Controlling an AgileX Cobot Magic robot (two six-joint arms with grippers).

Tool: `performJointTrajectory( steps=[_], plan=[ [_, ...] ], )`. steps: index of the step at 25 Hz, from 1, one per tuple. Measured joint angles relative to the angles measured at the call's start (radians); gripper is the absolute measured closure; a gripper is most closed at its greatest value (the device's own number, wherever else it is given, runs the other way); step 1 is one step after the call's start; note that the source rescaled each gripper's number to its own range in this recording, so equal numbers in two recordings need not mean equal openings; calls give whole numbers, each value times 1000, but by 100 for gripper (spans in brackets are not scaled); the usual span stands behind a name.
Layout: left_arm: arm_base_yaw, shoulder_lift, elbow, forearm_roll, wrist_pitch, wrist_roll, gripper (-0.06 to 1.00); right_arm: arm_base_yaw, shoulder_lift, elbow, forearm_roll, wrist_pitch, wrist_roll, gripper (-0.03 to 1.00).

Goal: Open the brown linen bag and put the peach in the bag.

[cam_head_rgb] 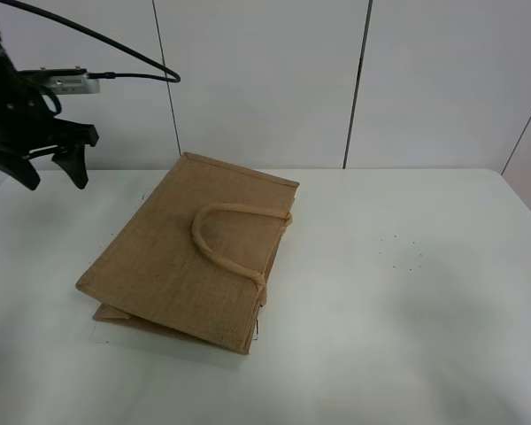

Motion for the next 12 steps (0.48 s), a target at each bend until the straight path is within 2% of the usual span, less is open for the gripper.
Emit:
performJointTrajectory(
  steps=[9,12],
  plan=[
    [0,-541,462,0,-2,3,3,0,0,0,0,0,0,-3],
    [0,-705,645,0,-31,4,3,0,0,0,0,0,0,-3]
  ],
)
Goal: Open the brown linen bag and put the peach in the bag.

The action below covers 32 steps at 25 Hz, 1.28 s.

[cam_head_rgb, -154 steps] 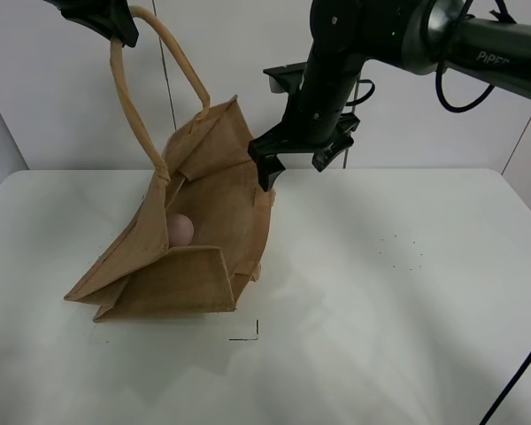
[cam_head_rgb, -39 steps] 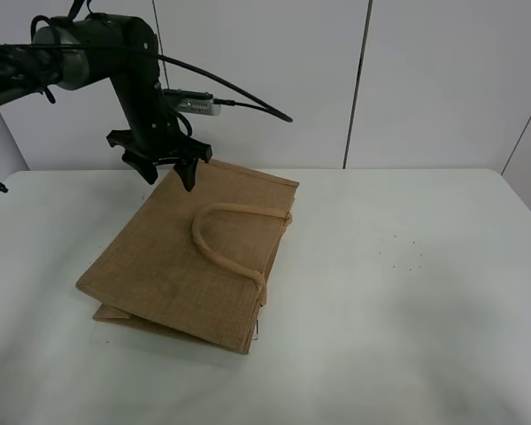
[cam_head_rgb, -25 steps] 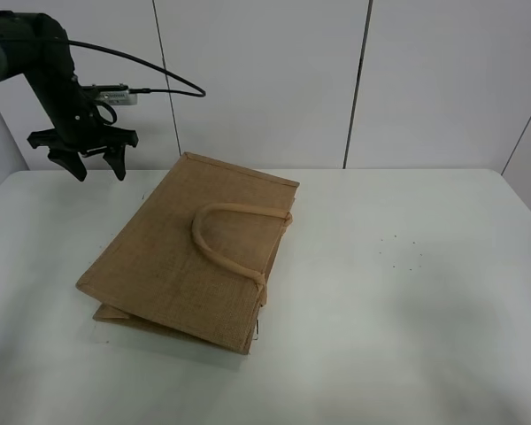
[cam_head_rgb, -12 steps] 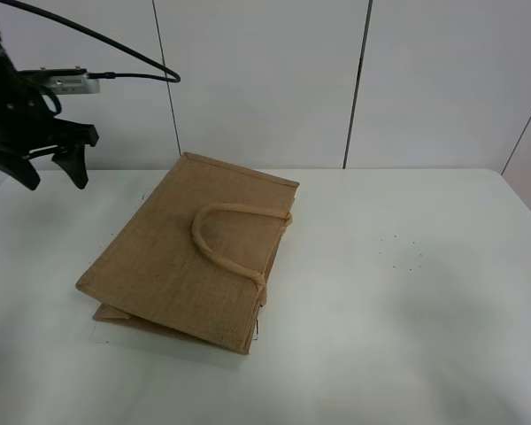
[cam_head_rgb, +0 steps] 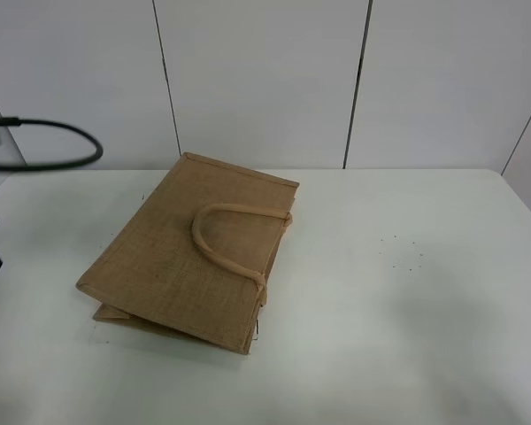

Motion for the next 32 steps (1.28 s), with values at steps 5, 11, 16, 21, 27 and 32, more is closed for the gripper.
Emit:
performJointTrajectory(
  steps=[5,11,16,21,27,32],
  plan=[
    [0,-262,263,0,-89,39,3,0,0,0,0,0,0,-3],
    [0,-530,394,-2,-81,64,3,0,0,0,-1,0,0,-3],
    [0,-681,397,-15,-83,82,3,0,0,0,-1,0,0,-3],
    [0,-756,397,1,-82,82,3,0,0,0,-1,0,0,-3],
    [0,-763,397,3,-82,82,3,0,0,0,-1,0,1,-3],
    [0,-764,397,3,-82,82,3,0,0,0,-1,0,1,-3]
  ],
)
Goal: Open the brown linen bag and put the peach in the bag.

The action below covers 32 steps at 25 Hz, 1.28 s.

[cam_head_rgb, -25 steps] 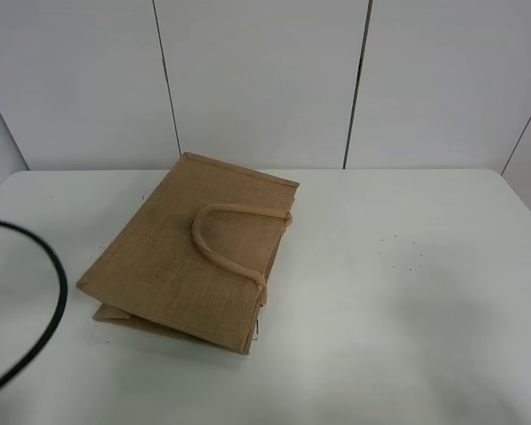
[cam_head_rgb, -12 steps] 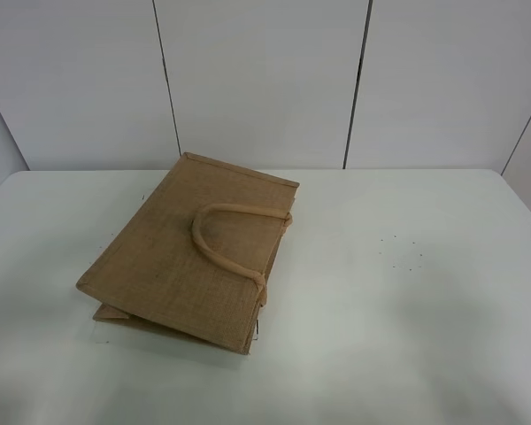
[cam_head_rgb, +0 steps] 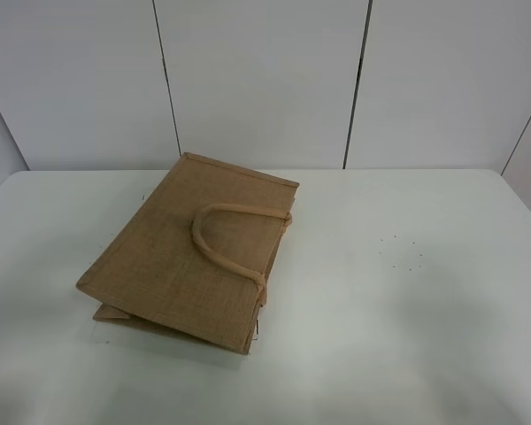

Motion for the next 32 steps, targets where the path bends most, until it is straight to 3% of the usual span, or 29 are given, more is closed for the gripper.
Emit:
performJointTrajectory(
  steps=[7,16,32],
  plan=[
    [26,-28,0,0,0,0,3,0,0,0,0,0,0,-3],
    [36,-257,2,-8,0,0,3,0,0,0,0,0,0,-3],
    [30,-262,3,-30,1,0,3,0,0,0,0,0,0,-3]
  ],
)
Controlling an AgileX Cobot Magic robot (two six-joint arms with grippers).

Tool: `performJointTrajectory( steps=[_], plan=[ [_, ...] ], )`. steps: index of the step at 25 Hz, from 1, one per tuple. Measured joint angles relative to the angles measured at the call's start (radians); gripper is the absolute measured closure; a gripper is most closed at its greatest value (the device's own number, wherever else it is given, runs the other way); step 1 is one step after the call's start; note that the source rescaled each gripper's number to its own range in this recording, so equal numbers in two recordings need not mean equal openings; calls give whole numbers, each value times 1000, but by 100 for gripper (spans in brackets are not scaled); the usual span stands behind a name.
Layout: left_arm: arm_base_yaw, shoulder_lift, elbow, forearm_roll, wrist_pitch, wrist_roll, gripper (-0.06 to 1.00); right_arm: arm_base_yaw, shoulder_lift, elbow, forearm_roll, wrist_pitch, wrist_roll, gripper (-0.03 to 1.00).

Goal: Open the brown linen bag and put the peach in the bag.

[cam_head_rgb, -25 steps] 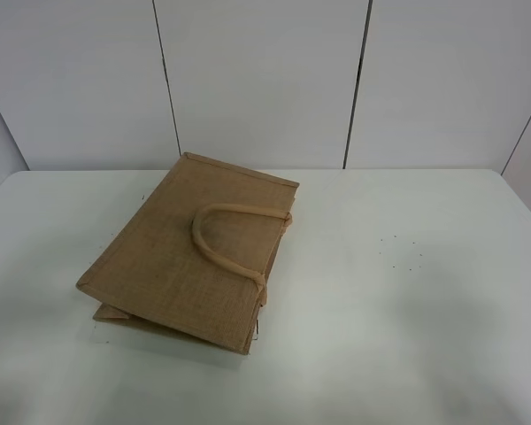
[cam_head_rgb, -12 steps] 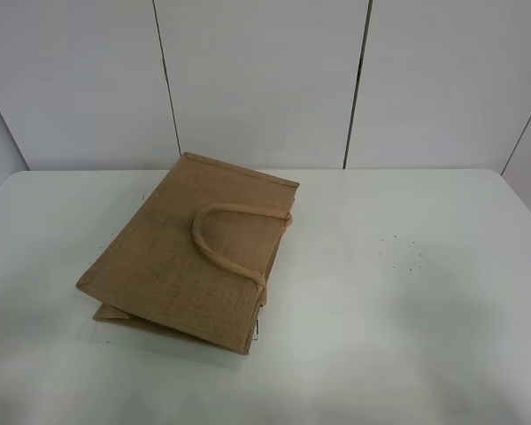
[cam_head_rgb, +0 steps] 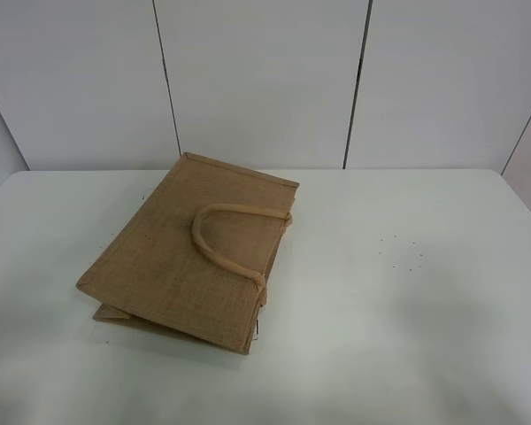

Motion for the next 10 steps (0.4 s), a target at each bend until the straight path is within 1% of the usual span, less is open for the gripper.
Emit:
performJointTrajectory(
  steps=[10],
  plan=[
    [0,0,0,0,0,0,3,0,0,0,0,0,0,-3]
  ],
)
